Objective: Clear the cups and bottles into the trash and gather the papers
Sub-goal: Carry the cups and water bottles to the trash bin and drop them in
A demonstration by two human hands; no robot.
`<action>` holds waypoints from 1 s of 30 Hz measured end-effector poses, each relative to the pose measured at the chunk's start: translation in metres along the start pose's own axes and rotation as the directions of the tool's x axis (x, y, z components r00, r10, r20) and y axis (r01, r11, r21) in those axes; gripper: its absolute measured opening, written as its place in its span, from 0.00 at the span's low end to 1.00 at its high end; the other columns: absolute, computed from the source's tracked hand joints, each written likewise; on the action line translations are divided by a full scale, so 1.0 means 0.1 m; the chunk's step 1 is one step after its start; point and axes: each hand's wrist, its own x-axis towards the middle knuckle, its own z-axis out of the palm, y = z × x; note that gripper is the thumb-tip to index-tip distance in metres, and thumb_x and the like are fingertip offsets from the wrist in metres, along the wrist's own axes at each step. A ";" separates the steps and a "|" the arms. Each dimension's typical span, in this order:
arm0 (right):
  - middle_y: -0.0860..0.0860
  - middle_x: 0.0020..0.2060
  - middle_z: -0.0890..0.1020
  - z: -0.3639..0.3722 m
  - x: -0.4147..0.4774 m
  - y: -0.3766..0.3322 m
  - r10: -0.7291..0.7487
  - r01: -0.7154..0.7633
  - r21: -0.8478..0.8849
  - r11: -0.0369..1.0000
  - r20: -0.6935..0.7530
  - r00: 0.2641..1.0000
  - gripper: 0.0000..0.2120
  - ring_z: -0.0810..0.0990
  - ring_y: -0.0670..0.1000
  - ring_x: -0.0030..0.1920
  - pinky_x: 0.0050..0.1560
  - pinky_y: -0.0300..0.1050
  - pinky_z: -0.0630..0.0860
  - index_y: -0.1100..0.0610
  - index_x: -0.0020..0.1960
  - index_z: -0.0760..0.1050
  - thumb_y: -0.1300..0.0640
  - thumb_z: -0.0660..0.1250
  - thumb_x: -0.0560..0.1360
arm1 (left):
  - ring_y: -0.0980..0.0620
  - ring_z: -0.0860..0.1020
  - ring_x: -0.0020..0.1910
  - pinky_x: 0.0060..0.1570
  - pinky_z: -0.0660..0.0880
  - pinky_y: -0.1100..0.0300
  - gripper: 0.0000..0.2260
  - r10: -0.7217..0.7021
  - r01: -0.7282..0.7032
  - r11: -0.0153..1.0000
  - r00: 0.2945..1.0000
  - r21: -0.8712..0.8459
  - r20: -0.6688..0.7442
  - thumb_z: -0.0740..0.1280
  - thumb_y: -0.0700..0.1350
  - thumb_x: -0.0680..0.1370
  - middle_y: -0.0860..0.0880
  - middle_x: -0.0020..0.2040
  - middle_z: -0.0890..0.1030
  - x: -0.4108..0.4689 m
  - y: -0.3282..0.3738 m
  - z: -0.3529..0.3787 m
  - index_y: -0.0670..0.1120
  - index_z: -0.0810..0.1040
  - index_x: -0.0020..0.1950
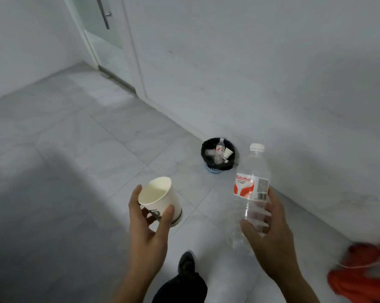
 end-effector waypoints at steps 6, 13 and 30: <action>0.44 0.61 0.77 -0.30 1.31 -0.28 -0.006 0.011 0.030 1.000 -0.149 0.989 0.41 0.80 0.42 0.54 0.47 0.40 0.76 0.44 0.77 0.57 0.49 0.74 0.69 | 0.58 0.77 0.58 0.52 0.75 0.70 0.31 0.096 -0.098 0.995 0.979 0.007 0.181 0.70 0.54 0.72 0.55 0.65 0.74 1.44 0.49 0.99 0.65 0.61 0.71; 0.38 0.58 0.78 -0.43 2.74 0.16 0.146 -0.131 0.101 0.986 -0.164 0.976 0.40 0.81 0.41 0.52 0.46 0.36 0.75 0.36 0.73 0.60 0.57 0.76 0.69 | 0.62 0.77 0.58 0.51 0.76 0.71 0.32 0.031 -0.043 0.998 0.975 0.053 0.221 0.71 0.52 0.73 0.59 0.65 0.73 2.50 0.28 2.19 0.61 0.60 0.72; 0.38 0.62 0.74 0.44 5.93 1.56 0.429 -0.420 -0.090 0.903 0.130 0.894 0.47 0.77 0.40 0.55 0.49 0.38 0.77 0.35 0.75 0.53 0.43 0.72 0.61 | 0.58 0.76 0.61 0.49 0.77 0.66 0.34 -0.306 0.250 0.937 0.922 0.243 0.235 0.74 0.52 0.66 0.68 0.60 0.72 4.93 -1.44 4.33 0.59 0.64 0.69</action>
